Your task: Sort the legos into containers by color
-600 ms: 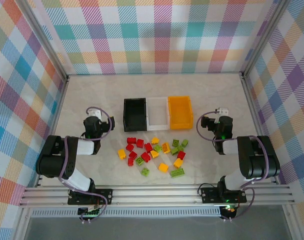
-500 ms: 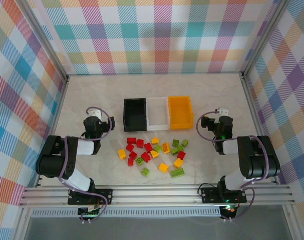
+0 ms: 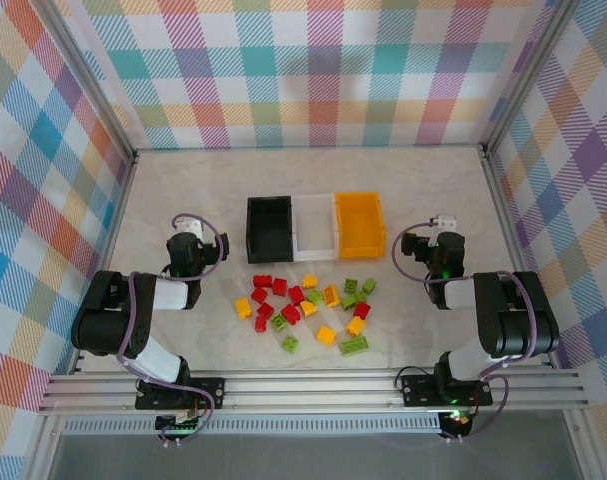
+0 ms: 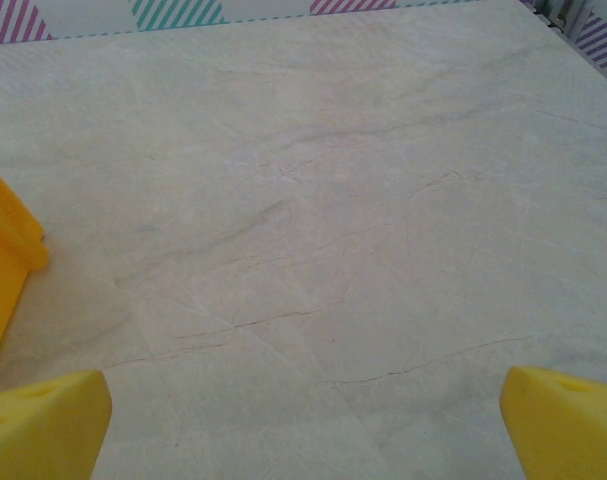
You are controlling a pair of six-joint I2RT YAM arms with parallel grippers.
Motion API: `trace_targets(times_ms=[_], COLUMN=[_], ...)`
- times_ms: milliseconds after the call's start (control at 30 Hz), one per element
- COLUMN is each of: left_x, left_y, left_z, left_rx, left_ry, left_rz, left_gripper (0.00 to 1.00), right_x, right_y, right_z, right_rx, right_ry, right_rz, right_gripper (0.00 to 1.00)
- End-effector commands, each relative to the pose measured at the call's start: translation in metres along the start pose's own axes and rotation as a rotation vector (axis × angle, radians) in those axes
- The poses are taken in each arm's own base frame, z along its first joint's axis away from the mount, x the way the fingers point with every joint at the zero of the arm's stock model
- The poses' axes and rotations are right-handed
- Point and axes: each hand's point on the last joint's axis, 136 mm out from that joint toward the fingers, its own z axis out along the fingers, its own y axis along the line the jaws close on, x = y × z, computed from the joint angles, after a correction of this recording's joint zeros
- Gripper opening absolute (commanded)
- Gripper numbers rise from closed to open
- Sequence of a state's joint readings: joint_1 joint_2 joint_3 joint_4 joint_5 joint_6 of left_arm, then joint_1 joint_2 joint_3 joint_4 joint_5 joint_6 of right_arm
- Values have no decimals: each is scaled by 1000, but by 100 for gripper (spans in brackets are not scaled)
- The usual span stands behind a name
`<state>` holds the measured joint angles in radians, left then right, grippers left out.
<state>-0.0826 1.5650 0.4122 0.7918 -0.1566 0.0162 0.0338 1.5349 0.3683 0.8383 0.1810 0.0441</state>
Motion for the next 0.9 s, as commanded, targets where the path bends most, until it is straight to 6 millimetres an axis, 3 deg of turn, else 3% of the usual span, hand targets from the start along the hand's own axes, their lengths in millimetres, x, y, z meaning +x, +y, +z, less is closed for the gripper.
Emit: trace_targets(times_ms=[0,133,267,400,600,700,767,800,833,867], left_x=[-8,-13,-46,-84,-127,-138,-122,-118,-122,-128], left_y=[-2,1,-1,-4,-13,1,18,27,25,18], left_z=[1,-2,-14,-41,-61,-62,-69,-74,-74,-74], left_rx=[13,-12,-64,-49,18,-58,-185,-253,-241,-204], left_ry=[-23,-29,9,-109,-194,-184,-56,-20,0,10], left_rz=[0,-3,28,-27,-175,-402,-627,-700,-691,-671], left_gripper=[100,100,100,100,100,100,100,100,100,100], right_x=[-18,-25,-23,-25,-55,-74,-78,-70,-56,-39], right_y=[3,1,5,7,-6,-28,-42,-55,-67,-68], right_z=[1,-1,-5,-8,-7,-25,-34,-39,-49,-54], right_rx=[-17,-8,-30,-37,62,196,287,368,477,496], right_ry=[-58,-73,-70,-87,36,-23,-19,9,58,153], right_rz=[17,23,9,6,25,154,281,396,609,721], right_gripper=[100,100,100,100,100,100,100,100,100,100])
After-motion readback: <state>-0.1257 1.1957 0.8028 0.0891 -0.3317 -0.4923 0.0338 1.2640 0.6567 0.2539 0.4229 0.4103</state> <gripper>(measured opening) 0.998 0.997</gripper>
